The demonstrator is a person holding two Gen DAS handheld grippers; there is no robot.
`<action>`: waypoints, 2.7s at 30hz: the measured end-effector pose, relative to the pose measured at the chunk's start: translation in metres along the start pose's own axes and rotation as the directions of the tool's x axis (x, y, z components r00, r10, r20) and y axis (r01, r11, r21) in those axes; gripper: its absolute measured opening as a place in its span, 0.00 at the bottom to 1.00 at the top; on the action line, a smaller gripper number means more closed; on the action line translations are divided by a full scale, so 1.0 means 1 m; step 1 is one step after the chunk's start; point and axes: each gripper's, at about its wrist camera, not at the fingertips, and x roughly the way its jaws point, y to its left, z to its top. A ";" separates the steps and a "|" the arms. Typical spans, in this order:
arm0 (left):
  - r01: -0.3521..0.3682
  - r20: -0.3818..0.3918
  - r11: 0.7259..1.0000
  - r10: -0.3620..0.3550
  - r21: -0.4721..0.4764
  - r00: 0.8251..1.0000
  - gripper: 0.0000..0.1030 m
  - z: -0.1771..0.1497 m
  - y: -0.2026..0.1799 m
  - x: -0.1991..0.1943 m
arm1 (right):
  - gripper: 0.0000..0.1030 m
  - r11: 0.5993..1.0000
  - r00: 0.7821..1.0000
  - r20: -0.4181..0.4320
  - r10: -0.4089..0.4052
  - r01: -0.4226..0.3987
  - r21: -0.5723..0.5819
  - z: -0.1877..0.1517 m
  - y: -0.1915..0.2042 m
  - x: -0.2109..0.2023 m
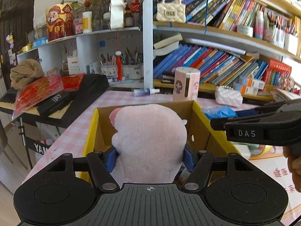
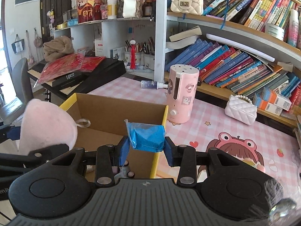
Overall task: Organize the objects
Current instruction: 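Carry the pig with the left gripper while the right gripper carries the blue object to the yellow box, then lower the pig into the yellow box and open the left gripper while the right releases the blue object, then lift both open grippers out of the yellow box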
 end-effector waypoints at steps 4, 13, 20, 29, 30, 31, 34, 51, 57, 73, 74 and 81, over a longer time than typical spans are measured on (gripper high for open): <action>-0.009 -0.037 1.000 0.010 0.018 0.999 0.66 0.001 -0.005 0.016 | 0.36 1.000 1.000 -0.014 0.014 -0.014 -0.018 0.004 -0.003 0.016; -0.053 -0.178 0.998 0.059 0.039 0.982 0.66 -0.009 -0.009 0.053 | 0.36 0.993 0.996 -0.063 0.060 -0.066 -0.095 0.012 0.001 0.051; -0.053 -0.224 0.997 0.063 0.048 0.973 0.66 -0.012 -0.014 0.065 | 0.36 0.974 0.987 -0.121 0.106 -0.128 -0.186 0.015 0.016 0.078; -0.080 -0.271 0.997 0.080 0.011 0.959 0.70 -0.015 -0.008 0.076 | 0.36 0.945 0.970 -0.201 0.135 -0.187 -0.268 0.012 0.030 0.102; -0.084 -0.274 0.996 0.083 0.009 0.958 0.70 -0.015 -0.008 0.077 | 0.36 0.943 0.967 -0.212 0.139 -0.195 -0.270 0.012 0.030 0.105; -0.087 -0.275 0.996 0.086 0.008 0.958 0.70 -0.015 -0.008 0.077 | 0.36 0.941 0.964 -0.223 0.143 -0.202 -0.270 0.011 0.030 0.107; -0.092 -0.278 0.996 0.090 0.007 0.956 0.71 -0.015 -0.008 0.078 | 0.36 0.932 0.960 -0.237 0.147 -0.215 -0.291 0.012 0.033 0.110; -0.091 -0.236 0.996 0.094 0.025 0.967 0.86 -0.012 -0.014 0.068 | 0.36 0.892 0.911 -0.389 0.137 -0.284 -0.353 0.007 0.046 0.126; -0.096 -0.230 0.995 0.097 0.015 0.968 0.86 -0.012 -0.013 0.063 | 0.36 0.892 0.909 -0.391 0.141 -0.288 -0.347 0.006 0.047 0.125; -0.093 -0.140 0.996 0.093 0.004 0.986 0.92 -0.010 -0.011 0.022 | 0.51 0.946 0.960 -0.236 0.152 -0.210 -0.245 0.007 0.033 0.078; -0.093 -0.131 0.996 0.092 0.001 0.987 0.92 -0.009 -0.011 0.018 | 0.51 0.952 0.964 -0.222 0.148 -0.199 -0.232 0.007 0.031 0.073; -0.085 -0.079 0.996 0.083 -0.030 0.993 0.92 -0.010 -0.008 -0.009 | 0.57 0.982 0.989 -0.101 0.103 -0.118 -0.150 0.005 0.028 0.030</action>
